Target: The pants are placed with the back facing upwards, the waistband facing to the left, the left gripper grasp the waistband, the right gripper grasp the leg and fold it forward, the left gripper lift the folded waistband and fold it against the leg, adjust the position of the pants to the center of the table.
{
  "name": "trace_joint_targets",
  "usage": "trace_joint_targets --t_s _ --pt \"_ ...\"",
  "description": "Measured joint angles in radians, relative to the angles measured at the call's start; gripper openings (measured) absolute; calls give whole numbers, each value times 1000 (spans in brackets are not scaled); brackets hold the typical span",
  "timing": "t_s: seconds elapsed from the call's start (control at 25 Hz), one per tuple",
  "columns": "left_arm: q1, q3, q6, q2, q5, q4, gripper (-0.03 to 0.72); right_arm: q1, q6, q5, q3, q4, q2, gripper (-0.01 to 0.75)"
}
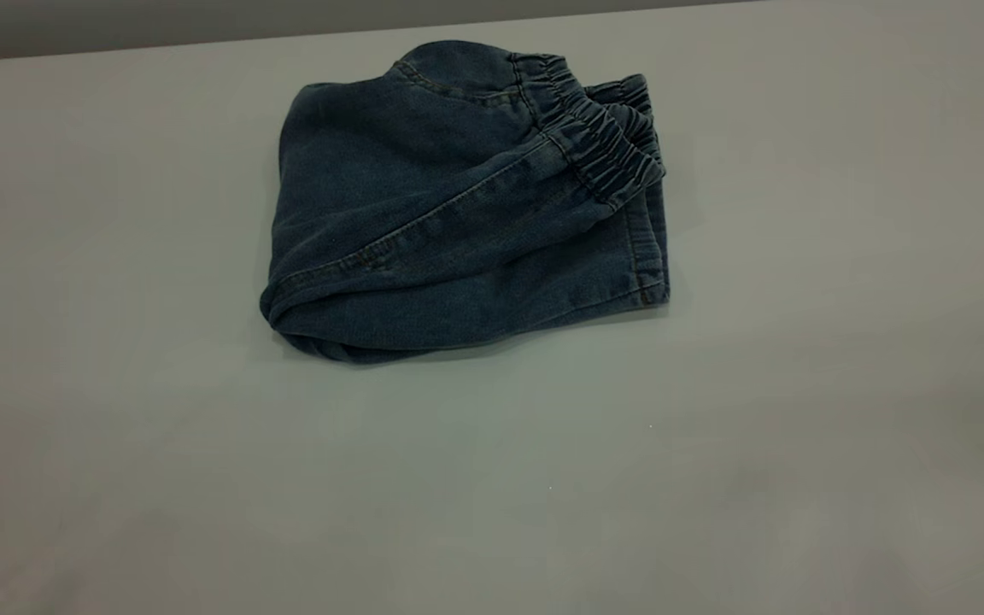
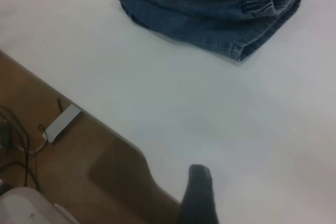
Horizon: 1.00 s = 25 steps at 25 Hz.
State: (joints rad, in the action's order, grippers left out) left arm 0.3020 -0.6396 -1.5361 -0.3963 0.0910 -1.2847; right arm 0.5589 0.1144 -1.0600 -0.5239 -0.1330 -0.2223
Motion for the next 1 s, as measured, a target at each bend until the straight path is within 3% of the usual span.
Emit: trace_joint_targets --t_s 0.2,0.36,0.52,0.72,0.84,1.0 --pt "0 -31 215 0 291 450 499 0 0 0 0 0 0 531" --pt "0 -41 533 0 567 775 499 0 0 0 0 0 0 531" --pt "0 -41 903 0 833 999 498 0 0 0 0 0 0 531" --pt "0 3 1213 0 1066 1109 498 0 1 0 0 0 0 531" --pt "0 55 1319 0 1110 1110 498 0 1 0 0 0 0 531" --pt "0 98 1346 0 1077 1110 498 0 0 0 0 1 0 531"
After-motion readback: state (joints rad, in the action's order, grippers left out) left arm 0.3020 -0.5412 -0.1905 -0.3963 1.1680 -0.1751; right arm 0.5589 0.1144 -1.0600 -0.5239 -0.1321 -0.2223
